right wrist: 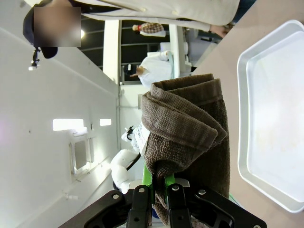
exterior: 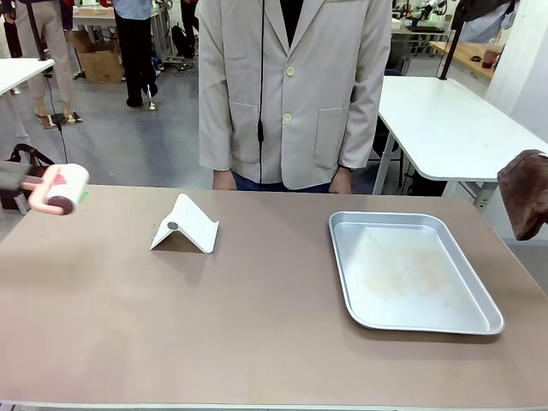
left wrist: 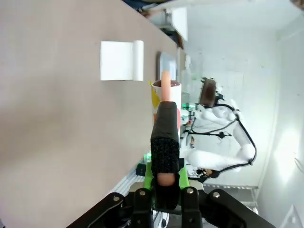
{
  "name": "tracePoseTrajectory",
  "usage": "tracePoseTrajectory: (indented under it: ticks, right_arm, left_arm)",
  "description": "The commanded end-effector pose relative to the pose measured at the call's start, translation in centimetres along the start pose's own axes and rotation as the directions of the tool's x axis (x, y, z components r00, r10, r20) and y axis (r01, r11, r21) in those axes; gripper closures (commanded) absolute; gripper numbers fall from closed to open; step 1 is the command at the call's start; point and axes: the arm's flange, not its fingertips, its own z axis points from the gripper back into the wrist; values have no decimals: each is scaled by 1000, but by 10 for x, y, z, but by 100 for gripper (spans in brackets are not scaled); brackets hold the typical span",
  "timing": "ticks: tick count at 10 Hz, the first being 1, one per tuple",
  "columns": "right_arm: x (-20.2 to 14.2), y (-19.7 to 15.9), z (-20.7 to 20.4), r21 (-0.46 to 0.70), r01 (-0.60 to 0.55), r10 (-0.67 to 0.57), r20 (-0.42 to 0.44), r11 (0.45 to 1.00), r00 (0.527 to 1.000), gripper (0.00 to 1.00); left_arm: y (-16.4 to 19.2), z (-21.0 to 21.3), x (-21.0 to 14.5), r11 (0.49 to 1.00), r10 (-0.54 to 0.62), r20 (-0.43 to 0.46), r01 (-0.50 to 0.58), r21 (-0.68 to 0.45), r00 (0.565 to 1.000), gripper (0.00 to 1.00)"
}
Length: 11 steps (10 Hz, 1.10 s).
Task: Clean the surface of the table.
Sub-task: Clean the area not pointed to by the person.
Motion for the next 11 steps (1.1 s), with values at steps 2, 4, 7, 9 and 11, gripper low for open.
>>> tracePoseTrajectory:
  ticks: [2,4,7,9,11]
  right_arm:
    - [-1,6,0,-6,16,-16,-1,1000,1000,89]
    - [-1,6,0,-6,16,-16,-1,1000,1000,89]
    - [-1,6,0,-6,16,-16,-1,1000,1000,89]
    - [-1,6,0,-6,16,-16,-1,1000,1000,89]
    - [-1,6,0,-6,16,-16,-1,1000,1000,89]
  left_arm:
    - [6,54,-29,988,-52,17,54,-143,998,97]
    - [25,95,-55,968,-57,54,69,-240,997,97]
    - [59,147,-67,947,-16,123,55,-316,992,97]
    - [78,166,-65,939,21,129,25,-344,991,97]
    - [91,84,-61,954,15,134,26,-298,991,97]
